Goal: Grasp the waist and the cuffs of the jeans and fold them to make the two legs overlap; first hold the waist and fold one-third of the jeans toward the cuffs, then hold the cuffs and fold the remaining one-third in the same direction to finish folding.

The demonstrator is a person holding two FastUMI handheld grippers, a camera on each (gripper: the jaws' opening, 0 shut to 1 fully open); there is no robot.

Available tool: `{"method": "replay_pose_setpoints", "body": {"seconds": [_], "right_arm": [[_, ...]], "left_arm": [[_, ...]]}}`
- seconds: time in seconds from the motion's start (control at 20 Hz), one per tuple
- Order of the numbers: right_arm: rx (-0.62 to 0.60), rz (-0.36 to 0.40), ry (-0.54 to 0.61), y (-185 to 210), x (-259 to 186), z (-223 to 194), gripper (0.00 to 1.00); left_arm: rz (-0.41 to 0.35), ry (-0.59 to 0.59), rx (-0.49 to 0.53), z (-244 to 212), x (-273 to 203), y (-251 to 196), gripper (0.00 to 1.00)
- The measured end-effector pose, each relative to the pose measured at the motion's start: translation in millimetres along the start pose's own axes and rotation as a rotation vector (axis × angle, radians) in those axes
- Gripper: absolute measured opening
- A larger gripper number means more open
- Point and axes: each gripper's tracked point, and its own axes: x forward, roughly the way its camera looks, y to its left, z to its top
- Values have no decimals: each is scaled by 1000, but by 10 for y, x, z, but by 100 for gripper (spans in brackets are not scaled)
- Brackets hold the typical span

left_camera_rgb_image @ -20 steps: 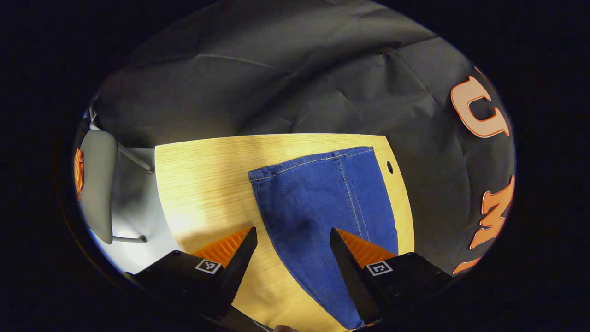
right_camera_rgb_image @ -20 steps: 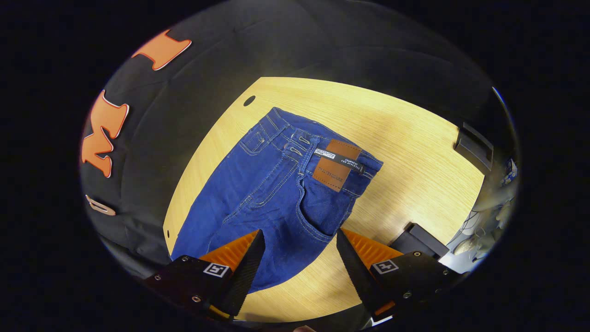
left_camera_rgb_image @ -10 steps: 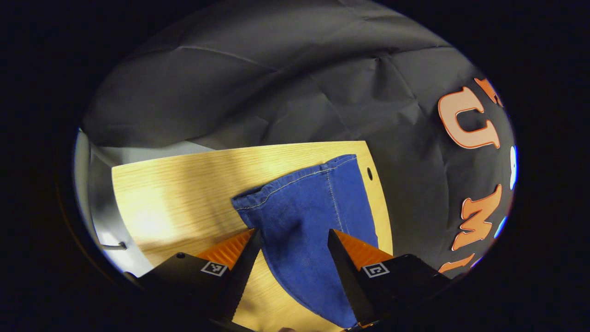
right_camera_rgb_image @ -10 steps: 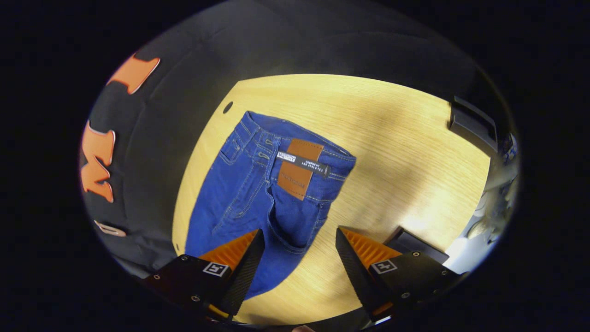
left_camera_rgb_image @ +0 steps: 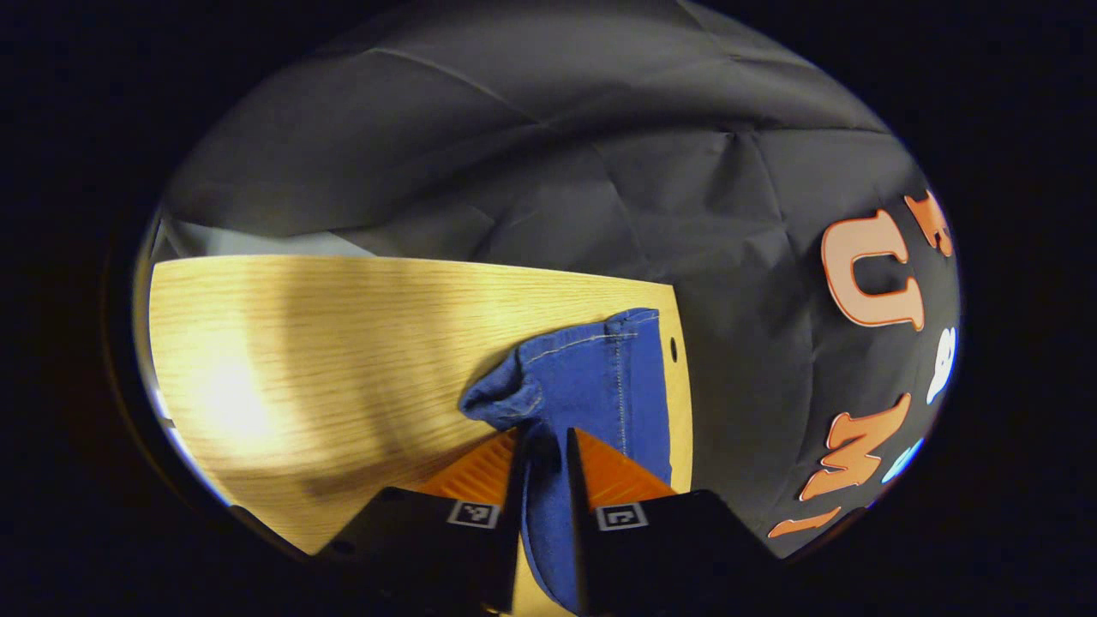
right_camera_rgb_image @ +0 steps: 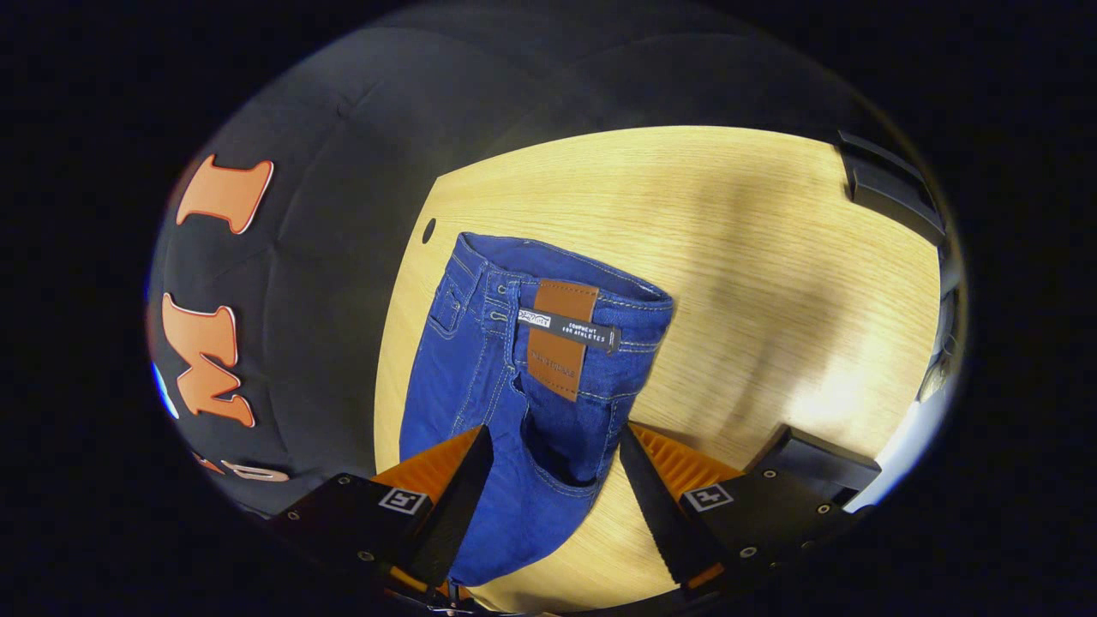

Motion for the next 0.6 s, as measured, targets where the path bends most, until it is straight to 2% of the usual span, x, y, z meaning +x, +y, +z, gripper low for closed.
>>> {"method": "replay_pose_setpoints", "body": {"seconds": [0.1, 0.15, 0.2, 0.25, 0.3, 0.35, 0.45, 0.5, 0.55, 0.6], "right_arm": [[32, 1, -2, -6, 31, -1, 90], [23, -7, -4, -26, 47, -18, 86], [-4, -30, -1, -66, 59, -24, 81], [-17, -76, 0, -158, 60, -37, 69], [3, -109, 1, -190, 97, -20, 51], [37, -134, -2, -200, 102, -25, 27], [70, -89, 12, -82, 115, -52, 15], [76, -79, 9, -87, 108, -40, 13], [89, -110, -3, -156, 43, -51, 10], [125, -128, -28, -133, -210, 54, 0]], "left_arm": [[-1, -5, -10, -40, 63, -63, 11], [26, -2, -4, -72, 74, -15, 11], [37, -11, 16, -69, 13, -34, 3], [51, -4, 40, -60, 48, -32, 5], [59, -4, 63, -64, 60, -57, 2], [79, -1, 88, -47, 40, -39, 2], [98, 8, 134, -45, 7, -81, 2], [99, 13, 143, -35, -42, -99, 2], [101, 15, 146, -8, -93, -118, 3], [100, 22, 147, 2, -151, -134, 2]]}}
